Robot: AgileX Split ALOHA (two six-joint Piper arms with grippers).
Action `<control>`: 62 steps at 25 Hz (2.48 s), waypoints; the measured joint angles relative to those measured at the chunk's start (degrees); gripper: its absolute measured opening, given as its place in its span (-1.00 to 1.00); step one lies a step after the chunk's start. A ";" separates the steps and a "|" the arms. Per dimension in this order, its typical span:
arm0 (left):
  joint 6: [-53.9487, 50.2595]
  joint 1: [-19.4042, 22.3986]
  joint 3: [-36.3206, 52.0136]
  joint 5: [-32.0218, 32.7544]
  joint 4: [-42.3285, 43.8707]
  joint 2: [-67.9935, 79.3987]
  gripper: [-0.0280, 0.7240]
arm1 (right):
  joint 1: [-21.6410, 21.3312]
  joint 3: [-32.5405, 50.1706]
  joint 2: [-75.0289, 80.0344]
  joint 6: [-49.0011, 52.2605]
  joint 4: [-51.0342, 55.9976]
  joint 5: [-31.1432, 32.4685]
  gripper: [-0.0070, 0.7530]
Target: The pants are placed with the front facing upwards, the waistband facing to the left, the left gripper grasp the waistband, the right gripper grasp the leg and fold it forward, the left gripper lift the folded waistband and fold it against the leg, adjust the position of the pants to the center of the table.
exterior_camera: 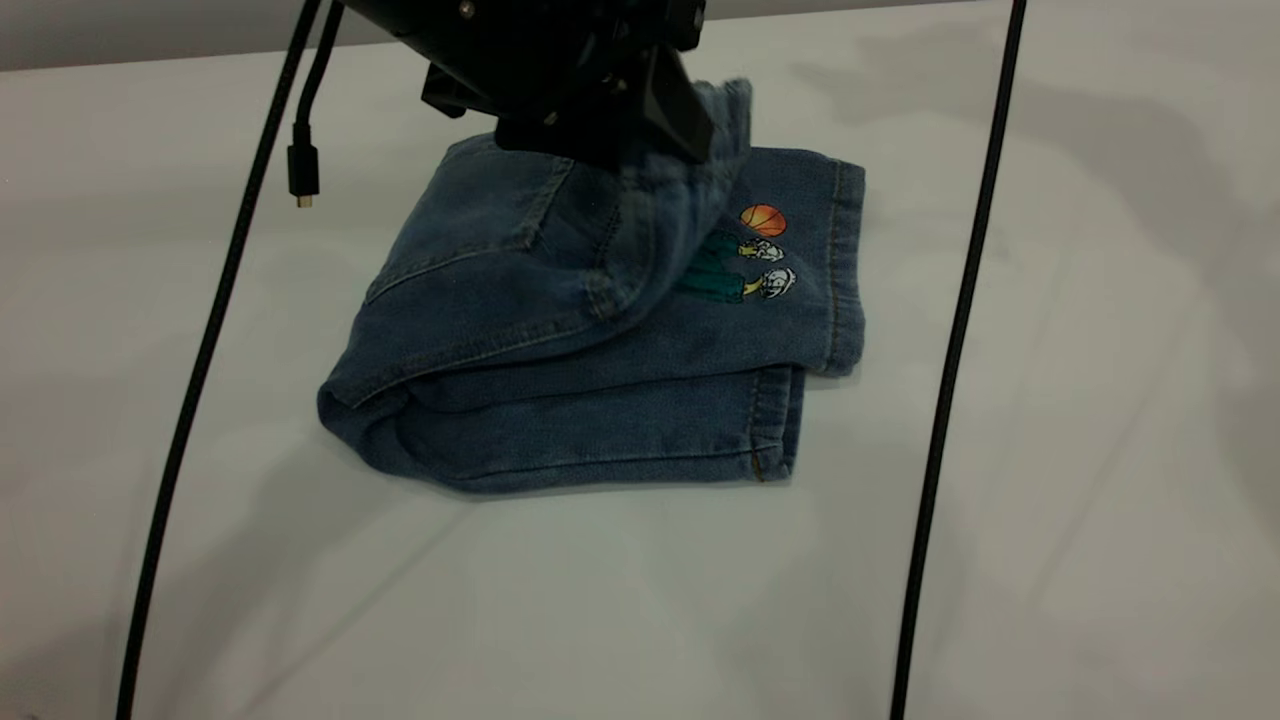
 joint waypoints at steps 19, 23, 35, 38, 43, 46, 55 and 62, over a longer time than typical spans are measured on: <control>5.68 0.93 0.00 -1.35 15.69 -7.83 0.61 | -0.92 13.89 -19.00 1.46 0.00 0.00 0.26; 1.30 4.92 0.00 1.86 20.51 -14.23 0.61 | -0.92 21.56 -22.57 0.58 -0.12 -0.11 0.26; -11.19 22.81 0.00 19.50 33.98 -38.46 0.61 | -0.87 32.58 -40.86 -1.69 -10.82 0.01 0.26; -13.83 24.32 0.00 21.54 37.69 -43.82 0.61 | -0.87 32.58 -44.96 0.13 -14.87 0.01 0.26; -18.30 24.32 0.00 23.04 44.02 -51.36 0.61 | -0.87 37.87 -49.38 4.35 -16.35 -0.05 0.26; -20.93 24.32 0.00 23.03 47.82 -54.23 0.61 | -0.87 45.65 -52.50 5.03 -14.89 -0.05 0.26; -23.05 24.32 0.05 22.92 50.56 -54.83 0.61 | 3.50 76.44 -51.29 0.63 -5.08 -5.88 0.26; -25.42 24.32 0.05 22.88 50.09 -54.83 0.61 | 14.71 91.45 -40.57 3.20 0.31 -21.06 0.26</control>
